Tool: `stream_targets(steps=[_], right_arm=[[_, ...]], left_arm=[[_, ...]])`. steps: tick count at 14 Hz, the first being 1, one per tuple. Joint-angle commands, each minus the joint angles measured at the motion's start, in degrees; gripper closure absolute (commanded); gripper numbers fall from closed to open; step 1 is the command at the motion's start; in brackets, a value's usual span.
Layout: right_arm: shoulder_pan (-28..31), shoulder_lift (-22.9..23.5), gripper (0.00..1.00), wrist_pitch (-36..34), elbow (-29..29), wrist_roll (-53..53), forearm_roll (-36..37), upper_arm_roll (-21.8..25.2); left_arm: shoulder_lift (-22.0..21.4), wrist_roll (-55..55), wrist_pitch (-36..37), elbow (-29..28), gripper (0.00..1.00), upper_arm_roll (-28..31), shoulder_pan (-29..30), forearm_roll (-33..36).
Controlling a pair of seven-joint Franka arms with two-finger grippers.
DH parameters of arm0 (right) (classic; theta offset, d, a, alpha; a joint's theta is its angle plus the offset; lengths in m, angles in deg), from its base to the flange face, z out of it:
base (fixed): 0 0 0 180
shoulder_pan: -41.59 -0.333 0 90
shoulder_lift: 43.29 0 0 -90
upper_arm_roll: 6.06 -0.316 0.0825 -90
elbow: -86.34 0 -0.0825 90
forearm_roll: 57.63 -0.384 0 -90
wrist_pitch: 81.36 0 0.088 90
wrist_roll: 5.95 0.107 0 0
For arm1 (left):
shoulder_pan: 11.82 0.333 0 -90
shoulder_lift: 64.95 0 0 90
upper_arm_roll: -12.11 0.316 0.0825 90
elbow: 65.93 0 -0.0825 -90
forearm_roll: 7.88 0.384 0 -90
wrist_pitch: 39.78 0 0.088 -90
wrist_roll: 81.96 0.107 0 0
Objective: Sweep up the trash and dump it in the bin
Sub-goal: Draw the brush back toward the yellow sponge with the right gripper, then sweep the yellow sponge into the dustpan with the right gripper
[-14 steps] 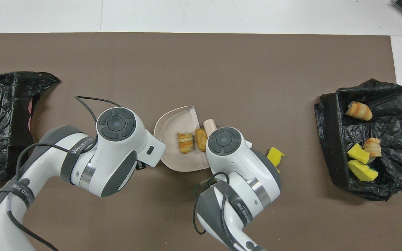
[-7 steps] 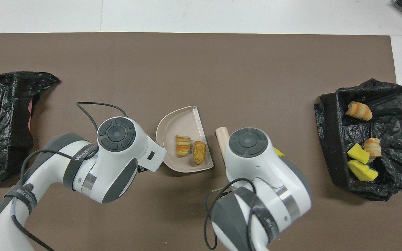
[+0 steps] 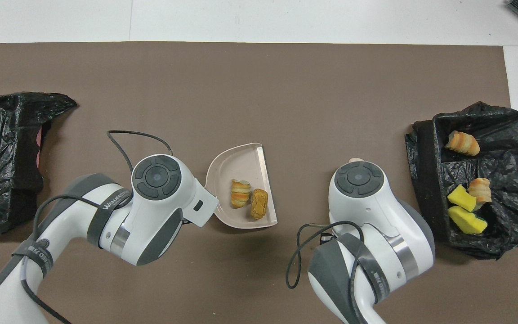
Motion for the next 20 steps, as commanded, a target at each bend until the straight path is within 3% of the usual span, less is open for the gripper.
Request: stream_targets(steps=[1,5,7,12,17,20], right_arm=[[1.26,-5.61,1.00,2.20,-6.55,2.63,5.05,-0.56],[4.94,-9.83,1.00,3.42,-13.85,-0.95,4.63,-0.74],[5.39,-9.75,1.00,4.65,-14.92,-3.24,2.88,-0.91],[4.43,-7.03,1.00,12.56,-14.05,-9.31,-8.18,-1.09],[-3.38,-4.13,1.00,17.39,-10.18,-14.77,-20.84,-1.09],[-6.38,-2.37,1.00,18.28,-7.11,-14.77,-24.11,-1.18]], left_arm=[[-1.59,-0.05,-0.41,-1.80,1.00,0.72,-1.70,2.58],[-1.59,-0.58,0.38,-1.63,1.00,0.72,-2.14,2.58],[-1.68,-1.02,1.17,-1.54,1.00,0.72,-2.14,2.58],[-1.85,-1.11,1.18,-1.80,1.00,0.63,-2.14,2.58],[-1.94,-1.11,0.56,-2.06,1.00,0.54,-2.23,2.58],[-2.03,-1.11,0.30,-2.41,1.00,0.54,-2.14,2.58]])
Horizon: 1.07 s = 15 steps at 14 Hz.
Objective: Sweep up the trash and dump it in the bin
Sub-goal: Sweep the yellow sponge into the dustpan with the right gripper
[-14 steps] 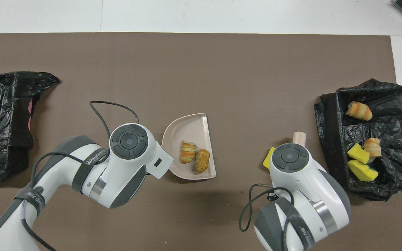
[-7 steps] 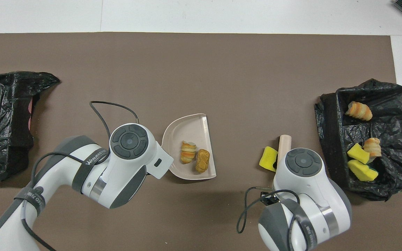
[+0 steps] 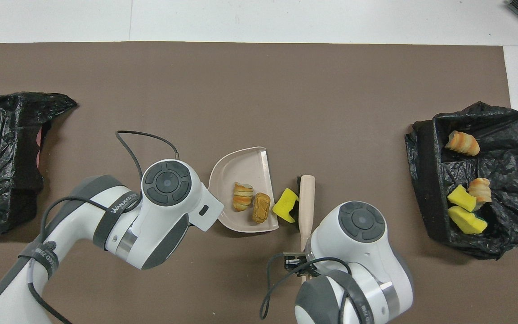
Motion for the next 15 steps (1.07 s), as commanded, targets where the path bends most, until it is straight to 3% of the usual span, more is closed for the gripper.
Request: stream_targets(steps=[1,9,15], right_arm=[[-1.26,2.83,1.00,0.34,4.14,-1.86,-3.96,-0.03],[-5.83,7.14,1.00,-0.80,14.52,-1.60,-7.31,-0.46],[-5.84,2.67,1.00,-5.88,15.14,-1.16,-7.31,-0.38]], left_arm=[[-1.91,-0.83,-0.48,-2.48,1.00,0.53,-1.15,1.24],[-2.79,0.13,-3.91,-4.68,1.00,0.35,-1.24,1.24],[-2.71,1.89,-3.91,-4.77,1.00,0.44,-0.80,1.24]])
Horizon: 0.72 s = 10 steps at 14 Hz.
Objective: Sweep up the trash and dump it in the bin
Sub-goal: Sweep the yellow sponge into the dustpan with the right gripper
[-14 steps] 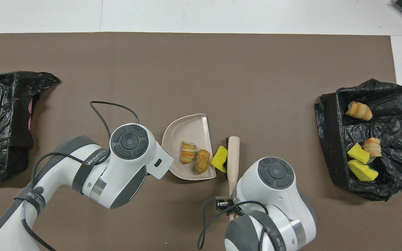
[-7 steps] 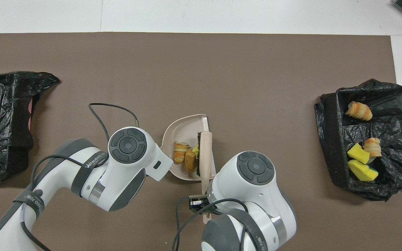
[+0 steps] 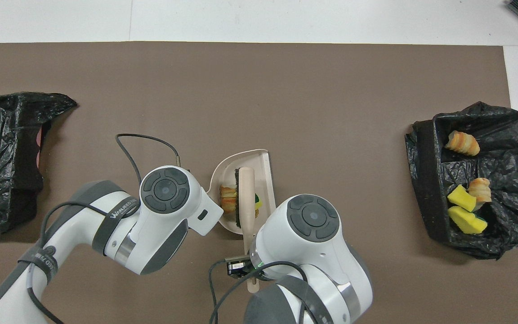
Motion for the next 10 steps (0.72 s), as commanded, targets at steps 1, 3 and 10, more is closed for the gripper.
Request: stream_targets(steps=[1,3,10], right_arm=[[0.58,-3.47,1.00,-3.41,-0.01,-0.96,-1.64,0.03],[0.32,-4.01,1.00,-3.68,-0.01,0.36,-1.55,-0.15],[-0.47,-11.20,1.00,-8.25,-5.44,-1.56,4.94,-0.32]], left_arm=[[-1.63,0.70,-1.47,-2.67,1.00,0.68,-0.70,1.10],[-1.63,0.87,-1.47,-2.76,1.00,0.68,-0.62,1.10],[-0.66,4.90,-2.00,-1.62,1.00,0.59,2.63,-0.57]])
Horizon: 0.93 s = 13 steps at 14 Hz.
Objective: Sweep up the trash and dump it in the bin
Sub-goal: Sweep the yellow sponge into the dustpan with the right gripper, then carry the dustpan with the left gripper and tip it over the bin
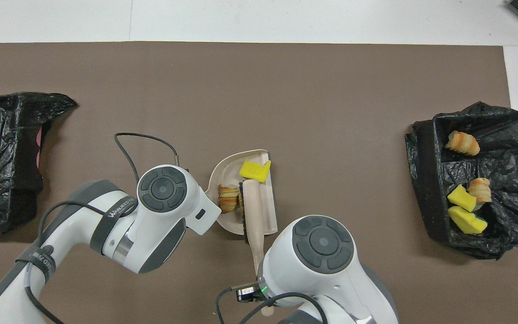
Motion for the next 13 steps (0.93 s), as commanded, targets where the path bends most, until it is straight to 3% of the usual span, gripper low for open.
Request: stream_targets(steps=[1,5,8,11,13], right_arm=[[-1.19,-5.29,1.00,0.36,-5.80,-2.22,3.28,-0.26],[-2.76,-9.95,1.00,2.28,-11.69,0.92,5.41,-0.26],[-6.46,-9.43,1.00,4.91,-13.02,8.82,5.41,-0.35],[-11.28,-5.58,1.00,10.79,-13.55,14.10,5.41,-0.35],[-15.24,-0.23,1.00,15.38,-12.41,18.41,5.49,-0.35]], left_arm=[[-0.15,5.45,-1.52,-0.34,1.00,0.33,2.80,-2.45],[3.11,10.13,1.19,6.42,1.00,0.33,8.16,-4.67],[5.20,13.90,9.35,14.93,1.00,0.33,12.29,-4.84],[6.71,18.03,14.47,21.37,1.00,0.33,16.77,-5.28],[6.54,22.68,15.96,23.74,1.00,0.24,21.16,-7.29]])
